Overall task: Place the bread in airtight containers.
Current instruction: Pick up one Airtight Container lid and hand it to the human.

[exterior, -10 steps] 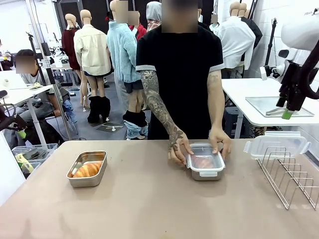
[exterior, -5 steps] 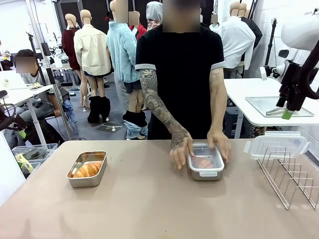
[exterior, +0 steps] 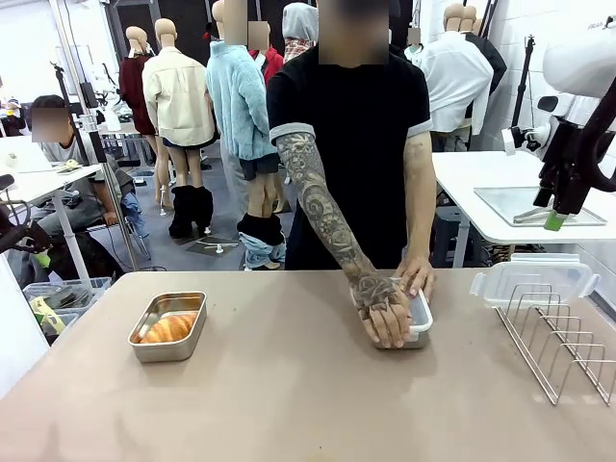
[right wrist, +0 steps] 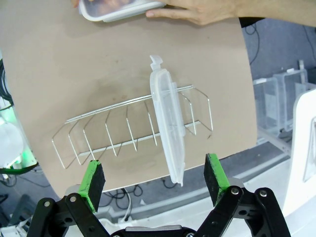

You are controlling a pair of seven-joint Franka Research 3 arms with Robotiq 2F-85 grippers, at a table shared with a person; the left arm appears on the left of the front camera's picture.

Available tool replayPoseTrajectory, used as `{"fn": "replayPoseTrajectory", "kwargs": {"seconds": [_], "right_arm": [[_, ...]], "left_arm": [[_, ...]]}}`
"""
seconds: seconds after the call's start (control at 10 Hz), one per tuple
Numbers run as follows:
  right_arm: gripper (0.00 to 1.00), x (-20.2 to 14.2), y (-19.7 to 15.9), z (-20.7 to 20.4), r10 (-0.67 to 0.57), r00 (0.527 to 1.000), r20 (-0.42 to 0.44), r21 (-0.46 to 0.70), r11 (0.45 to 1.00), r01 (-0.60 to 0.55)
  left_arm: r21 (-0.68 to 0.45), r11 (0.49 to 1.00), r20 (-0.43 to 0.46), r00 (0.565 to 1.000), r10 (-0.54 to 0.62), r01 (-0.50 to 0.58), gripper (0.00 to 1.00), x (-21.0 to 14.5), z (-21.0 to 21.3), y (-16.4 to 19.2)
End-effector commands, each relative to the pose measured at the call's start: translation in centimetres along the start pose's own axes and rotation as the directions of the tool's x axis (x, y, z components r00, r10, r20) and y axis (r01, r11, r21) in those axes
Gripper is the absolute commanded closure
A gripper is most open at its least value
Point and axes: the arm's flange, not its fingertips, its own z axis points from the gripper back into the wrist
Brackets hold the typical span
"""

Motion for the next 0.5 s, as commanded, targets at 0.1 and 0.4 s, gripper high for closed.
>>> {"fn": "replayPoseTrajectory", "kwargs": {"seconds": [0.1, 0.4], "right_arm": [[0.0, -0.06, -0.12, -0.07, 0.007, 1.0, -0.004, -0.001, 1.0, -0.007], [0.0, -0.06, -0.12, -0.07, 0.007, 1.0, -0.004, -0.001, 1.0, -0.007]], "left_arm": [[0.022, 1.0, 0.005, 1.0, -0.002, 0.002, 0.0, -0.26, 0.09, 0.16], [0.022, 1.0, 0.005, 1.0, -0.002, 0.002, 0.0, -0.26, 0.09, 0.16]]}}
